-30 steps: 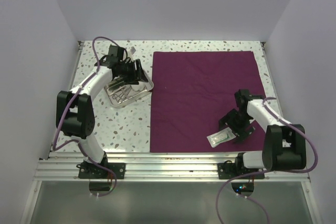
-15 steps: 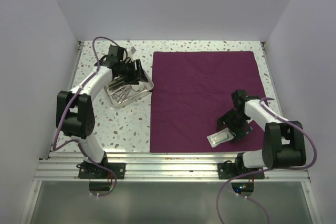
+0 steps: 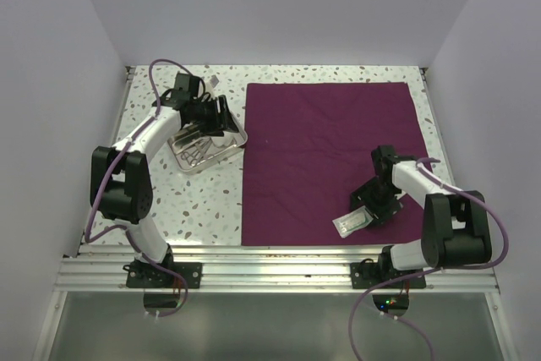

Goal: Prepare the surgical pack

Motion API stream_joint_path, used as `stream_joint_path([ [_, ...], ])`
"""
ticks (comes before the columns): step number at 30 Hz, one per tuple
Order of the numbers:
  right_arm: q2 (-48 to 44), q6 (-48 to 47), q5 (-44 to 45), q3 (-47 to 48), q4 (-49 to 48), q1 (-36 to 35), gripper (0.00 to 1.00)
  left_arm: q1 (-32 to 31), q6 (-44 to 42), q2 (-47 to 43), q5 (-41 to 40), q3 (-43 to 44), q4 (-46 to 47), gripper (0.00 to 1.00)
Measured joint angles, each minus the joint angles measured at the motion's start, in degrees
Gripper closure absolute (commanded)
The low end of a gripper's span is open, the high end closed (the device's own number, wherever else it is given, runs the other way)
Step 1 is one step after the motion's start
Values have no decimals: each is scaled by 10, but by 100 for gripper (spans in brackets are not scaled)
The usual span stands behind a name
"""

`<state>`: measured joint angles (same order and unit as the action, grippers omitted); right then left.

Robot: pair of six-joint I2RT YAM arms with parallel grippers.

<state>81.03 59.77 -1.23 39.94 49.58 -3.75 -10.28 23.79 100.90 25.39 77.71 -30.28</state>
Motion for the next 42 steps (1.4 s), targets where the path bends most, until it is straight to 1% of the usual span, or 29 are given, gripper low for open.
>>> stream_joint_path([
  [4,0,3,0,0,-2,0,35,0,0,0,0,0,0,39],
  [8,-2,6,2,0,-4,-1,42,0,0,0,2,0,0,36],
  [13,-5,7,6,0,-3,-1,47,0,0,0,2,0,1,35],
  [23,-24,2,18,12,24,-1,50,0,0,0,9,0,2,33],
  [30,-28,-11,18,66,44,-7,55,-9,0,0,20,8,3,30],
  [34,-24,-20,18,105,50,-24,55,-23,0,0,46,17,16,28],
  [38,8,-35,18,171,56,-62,57,-40,5,0,90,17,43,24],
  [42,46,-54,18,259,50,-114,57,-64,22,0,154,8,98,20],
])
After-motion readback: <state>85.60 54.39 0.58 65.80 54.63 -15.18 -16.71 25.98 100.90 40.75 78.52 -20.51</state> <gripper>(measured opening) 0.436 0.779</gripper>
